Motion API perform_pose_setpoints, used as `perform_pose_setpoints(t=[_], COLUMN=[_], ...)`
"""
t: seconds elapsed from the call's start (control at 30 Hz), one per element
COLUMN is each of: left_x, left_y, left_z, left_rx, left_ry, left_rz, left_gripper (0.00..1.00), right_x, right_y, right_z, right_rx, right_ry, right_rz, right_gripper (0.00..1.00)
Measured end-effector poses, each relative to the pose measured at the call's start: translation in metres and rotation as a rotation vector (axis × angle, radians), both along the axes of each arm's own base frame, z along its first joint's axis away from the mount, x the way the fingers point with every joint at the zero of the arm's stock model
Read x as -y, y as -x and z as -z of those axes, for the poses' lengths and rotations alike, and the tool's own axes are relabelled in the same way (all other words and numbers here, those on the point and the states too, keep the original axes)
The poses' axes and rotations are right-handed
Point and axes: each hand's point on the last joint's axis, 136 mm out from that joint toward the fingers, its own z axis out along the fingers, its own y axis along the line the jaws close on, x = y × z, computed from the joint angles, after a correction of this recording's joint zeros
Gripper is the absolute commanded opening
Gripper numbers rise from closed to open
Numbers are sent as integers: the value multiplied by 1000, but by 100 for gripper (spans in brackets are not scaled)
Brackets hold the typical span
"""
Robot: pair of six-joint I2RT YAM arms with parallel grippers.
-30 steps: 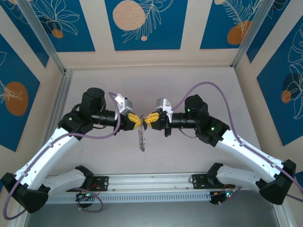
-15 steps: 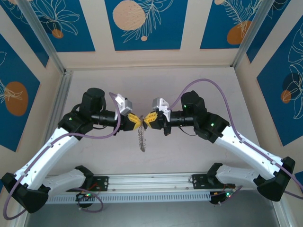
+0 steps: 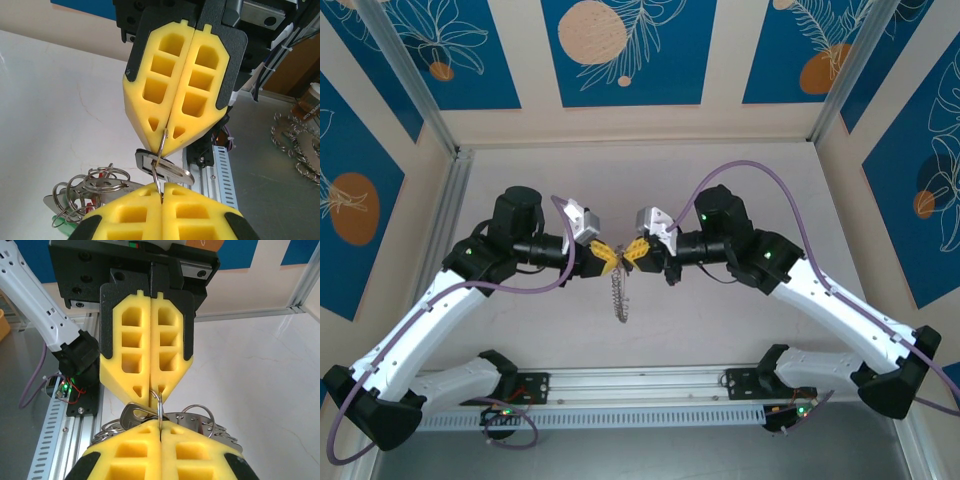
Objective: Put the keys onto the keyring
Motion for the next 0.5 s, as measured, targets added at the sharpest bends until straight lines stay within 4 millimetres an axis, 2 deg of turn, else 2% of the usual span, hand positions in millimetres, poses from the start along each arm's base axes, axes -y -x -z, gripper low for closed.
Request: perform_pose_setpoints(t=[0.5], left_x=[-2], left_y=[-1], left_z=[4], left_rx=[-8], left_ry=[-19], left_rz=[-10], left_gripper=[0], right_x=[-2], right_y=[-2], right_z=[5], right_rx=[-14], right_ry=[112], right_rz=[-32], right_gripper=[0])
